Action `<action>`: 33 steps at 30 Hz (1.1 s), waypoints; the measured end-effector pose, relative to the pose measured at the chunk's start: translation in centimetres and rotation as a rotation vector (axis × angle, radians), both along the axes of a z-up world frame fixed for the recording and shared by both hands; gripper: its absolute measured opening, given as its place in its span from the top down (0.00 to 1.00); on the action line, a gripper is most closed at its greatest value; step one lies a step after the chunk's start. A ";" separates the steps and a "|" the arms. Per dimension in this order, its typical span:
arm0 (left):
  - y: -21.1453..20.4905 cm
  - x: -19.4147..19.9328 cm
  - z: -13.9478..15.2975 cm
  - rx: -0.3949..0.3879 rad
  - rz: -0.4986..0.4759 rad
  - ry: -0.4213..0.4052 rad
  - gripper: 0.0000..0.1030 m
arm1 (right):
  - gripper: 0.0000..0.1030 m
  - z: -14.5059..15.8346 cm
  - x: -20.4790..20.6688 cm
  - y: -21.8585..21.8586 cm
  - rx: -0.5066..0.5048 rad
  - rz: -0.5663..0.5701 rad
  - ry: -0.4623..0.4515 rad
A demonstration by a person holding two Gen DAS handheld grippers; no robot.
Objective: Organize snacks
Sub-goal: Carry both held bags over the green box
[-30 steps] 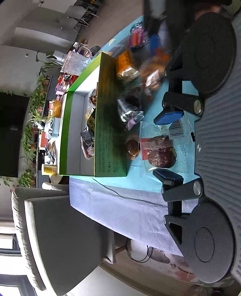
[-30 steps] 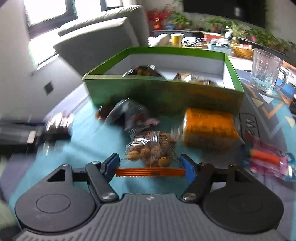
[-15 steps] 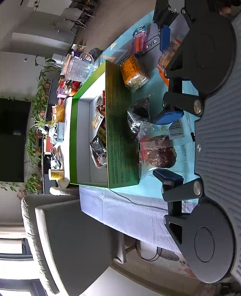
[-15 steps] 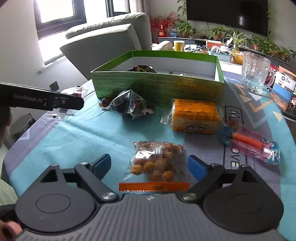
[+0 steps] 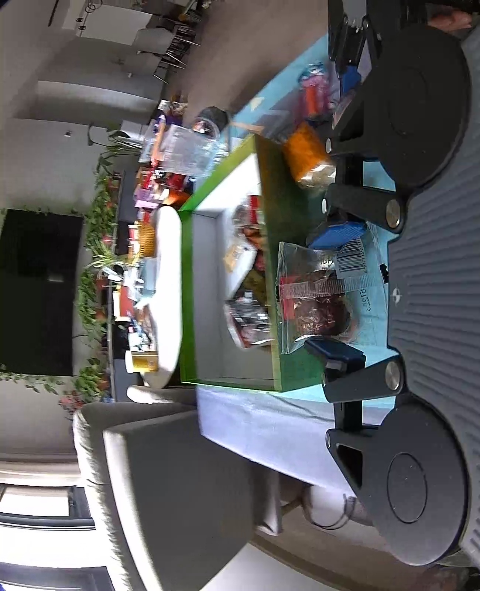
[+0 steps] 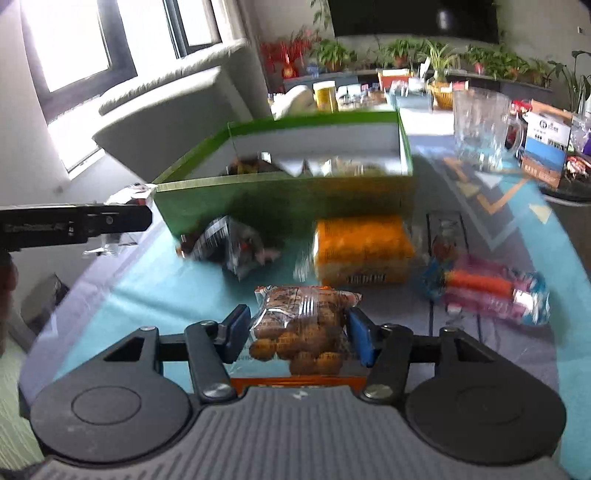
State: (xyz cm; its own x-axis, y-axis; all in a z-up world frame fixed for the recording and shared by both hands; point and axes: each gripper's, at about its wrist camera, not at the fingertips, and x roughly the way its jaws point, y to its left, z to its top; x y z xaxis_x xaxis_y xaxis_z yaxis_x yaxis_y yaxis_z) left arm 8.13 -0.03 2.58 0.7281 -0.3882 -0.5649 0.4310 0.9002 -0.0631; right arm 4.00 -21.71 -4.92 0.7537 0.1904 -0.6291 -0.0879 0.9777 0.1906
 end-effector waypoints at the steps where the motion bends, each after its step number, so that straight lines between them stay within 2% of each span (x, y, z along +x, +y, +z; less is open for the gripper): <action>1: -0.1 0.3 0.3 -0.003 0.001 -0.013 0.52 | 0.41 0.5 -0.1 -0.1 0.008 0.000 -0.020; 6: -0.9 1.8 1.5 -0.014 0.002 -0.049 0.52 | 0.41 1.8 0.3 -0.7 0.028 -0.029 -0.097; 11: -2.4 4.6 2.2 -0.013 -0.001 -0.097 0.52 | 0.41 1.3 0.8 -1.0 0.053 -0.037 -0.082; 18: -4.5 9.4 1.2 -0.002 0.017 -0.088 0.52 | 0.41 1.2 1.3 -1.5 0.055 -0.051 -0.075; 24: -5.2 11.7 -0.6 0.027 0.032 -0.042 0.52 | 0.41 2.8 2.8 -1.8 0.055 -0.072 -0.146; 28: -5.5 12.4 -2.6 0.077 0.057 0.034 0.51 | 0.41 4.1 4.2 -2.1 0.064 -0.082 -0.206; 33: -5.4 11.6 -3.6 0.084 0.057 0.027 0.51 | 0.41 4.5 5.5 -2.4 0.059 -0.090 -0.241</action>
